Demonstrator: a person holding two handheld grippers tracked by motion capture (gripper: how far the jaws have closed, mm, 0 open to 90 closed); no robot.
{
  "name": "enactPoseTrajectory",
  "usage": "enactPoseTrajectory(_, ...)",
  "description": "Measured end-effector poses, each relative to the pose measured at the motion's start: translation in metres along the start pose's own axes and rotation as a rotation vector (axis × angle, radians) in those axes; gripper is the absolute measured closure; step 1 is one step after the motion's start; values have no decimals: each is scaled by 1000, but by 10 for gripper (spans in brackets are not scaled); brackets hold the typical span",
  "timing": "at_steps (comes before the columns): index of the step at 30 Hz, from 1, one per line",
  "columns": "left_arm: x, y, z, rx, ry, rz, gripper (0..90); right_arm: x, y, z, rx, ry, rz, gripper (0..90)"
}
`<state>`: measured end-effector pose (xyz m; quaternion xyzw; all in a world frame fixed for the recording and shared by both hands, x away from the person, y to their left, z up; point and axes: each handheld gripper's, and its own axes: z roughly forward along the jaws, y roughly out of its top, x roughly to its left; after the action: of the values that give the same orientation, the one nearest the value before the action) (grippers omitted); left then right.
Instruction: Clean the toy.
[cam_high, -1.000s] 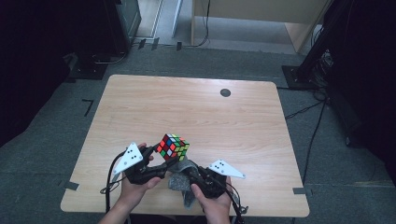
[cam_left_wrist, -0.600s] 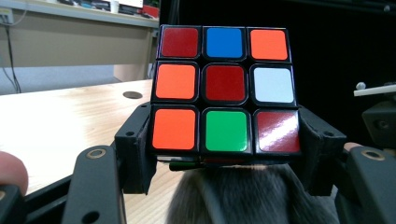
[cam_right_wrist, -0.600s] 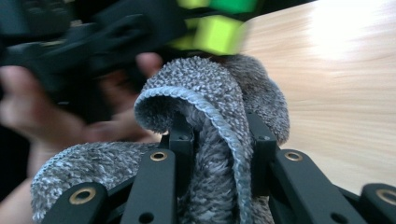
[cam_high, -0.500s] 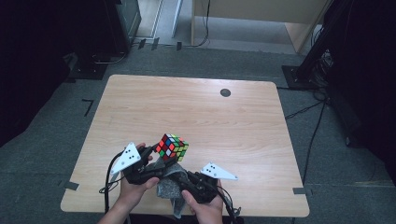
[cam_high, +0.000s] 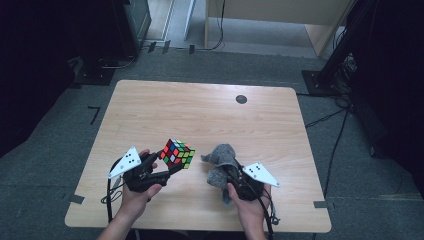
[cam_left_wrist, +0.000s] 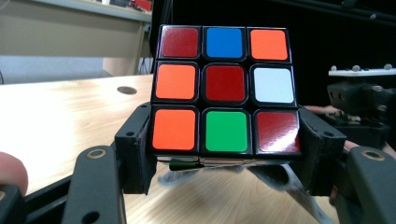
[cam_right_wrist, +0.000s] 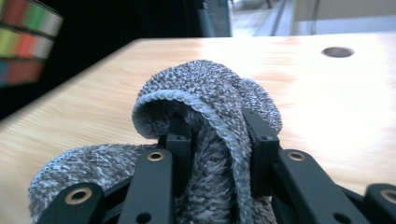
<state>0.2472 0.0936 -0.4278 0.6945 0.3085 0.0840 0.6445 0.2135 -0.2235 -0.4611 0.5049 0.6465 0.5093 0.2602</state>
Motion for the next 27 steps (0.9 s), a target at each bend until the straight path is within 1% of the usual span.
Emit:
enactPoseTrajectory(1, 1, -1, 1, 7, 1, -6, 344, -3, -1, 2, 10, -15, -30, 625)
enactPoseTrajectory(3, 3, -1, 2, 23, -2, -15, 344, -8, -1, 7, 40, -15, -74, 491)
enactPoseTrajectory(4, 4, -1, 3, 30, -5, -19, 344, -8, -1, 8, 38, -29, -93, 432)
enactPoseTrajectory(7, 5, -2, 4, 45, -15, -34, 343, -4, 2, 6, 16, -21, -142, 319)
enactPoseTrajectory(8, 6, -2, 5, 52, -18, -33, 344, -2, 4, 5, 6, -7, -159, 286)
enactPoseTrajectory(11, 5, -3, 7, 69, -25, -38, 344, 9, 8, 1, -36, 66, -199, 268)
enactPoseTrajectory(13, 5, -3, 8, 79, -36, -47, 344, 18, 9, -1, -60, 131, -239, 250)
enactPoseTrajectory(14, 4, -3, 9, 86, -42, -47, 343, 23, 9, -2, -74, 162, -270, 244)
enactPoseTrajectory(16, 3, -3, 9, 93, -42, -44, 343, 34, 9, -3, -84, 214, -331, 233)
enactPoseTrajectory(17, 3, -3, 9, 93, -40, -44, 343, 38, 9, -2, -86, 231, -359, 233)
enactPoseTrajectory(18, 4, -3, 9, 94, -38, -46, 344, 41, 8, -2, -77, 227, -379, 234)
enactPoseTrajectory(19, 4, -2, 8, 90, -35, -49, 344, 42, 7, 0, -66, 202, -396, 247)
enactPoseTrajectory(20, 5, -2, 7, 88, -35, -50, 343, 40, 5, 3, -44, 163, -399, 260)
enactPoseTrajectory(21, 6, -1, 6, 83, -33, -54, 343, 36, 4, 6, -21, 118, -387, 276)
enactPoseTrajectory(22, 7, -1, 5, 81, -34, -56, 343, 30, 2, 9, -3, 72, -359, 310)
enactPoseTrajectory(24, 8, -1, 5, 76, -31, -55, 344, 13, -1, 10, 14, -23, -264, 395)
enactPoseTrajectory(25, 8, 0, 4, 75, -32, -55, 344, 3, -1, 9, 15, -59, -215, 446)
enactPoseTrajectory(27, 8, 0, 5, 73, -33, -53, 343, -15, 1, 5, -11, -114, -122, 548)
